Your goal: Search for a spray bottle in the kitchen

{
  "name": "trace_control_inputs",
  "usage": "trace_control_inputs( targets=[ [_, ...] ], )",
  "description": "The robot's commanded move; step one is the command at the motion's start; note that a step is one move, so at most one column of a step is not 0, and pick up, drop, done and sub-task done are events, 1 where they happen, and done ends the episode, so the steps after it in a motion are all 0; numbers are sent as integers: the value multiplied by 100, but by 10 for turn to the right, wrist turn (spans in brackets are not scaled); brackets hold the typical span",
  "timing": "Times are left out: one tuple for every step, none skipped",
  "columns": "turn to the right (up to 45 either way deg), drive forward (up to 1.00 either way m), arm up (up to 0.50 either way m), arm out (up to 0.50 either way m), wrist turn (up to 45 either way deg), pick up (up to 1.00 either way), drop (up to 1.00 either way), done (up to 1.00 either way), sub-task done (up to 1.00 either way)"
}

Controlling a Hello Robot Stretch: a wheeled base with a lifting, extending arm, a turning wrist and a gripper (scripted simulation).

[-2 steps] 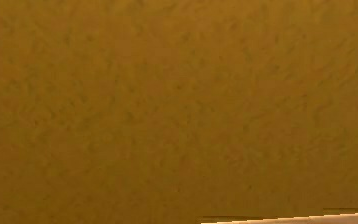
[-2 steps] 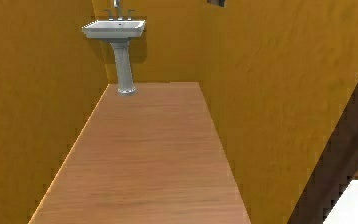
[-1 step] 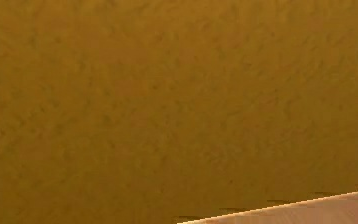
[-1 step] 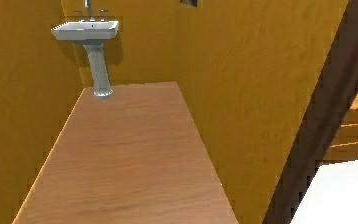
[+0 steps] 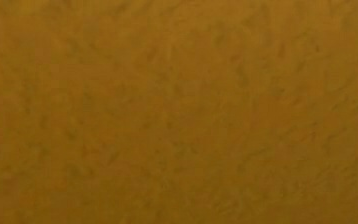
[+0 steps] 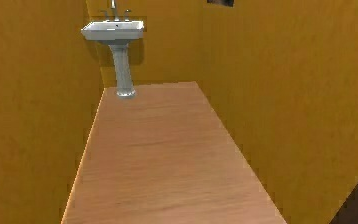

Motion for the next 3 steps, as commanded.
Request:
trace_control_inputs(
  targets=[
    [-360,0,0,0,0,0,0,0,0],
    [0,5,0,0,0,0,0,0,0],
    [-450,0,0,0,0,0,0,0,0]
  ],
)
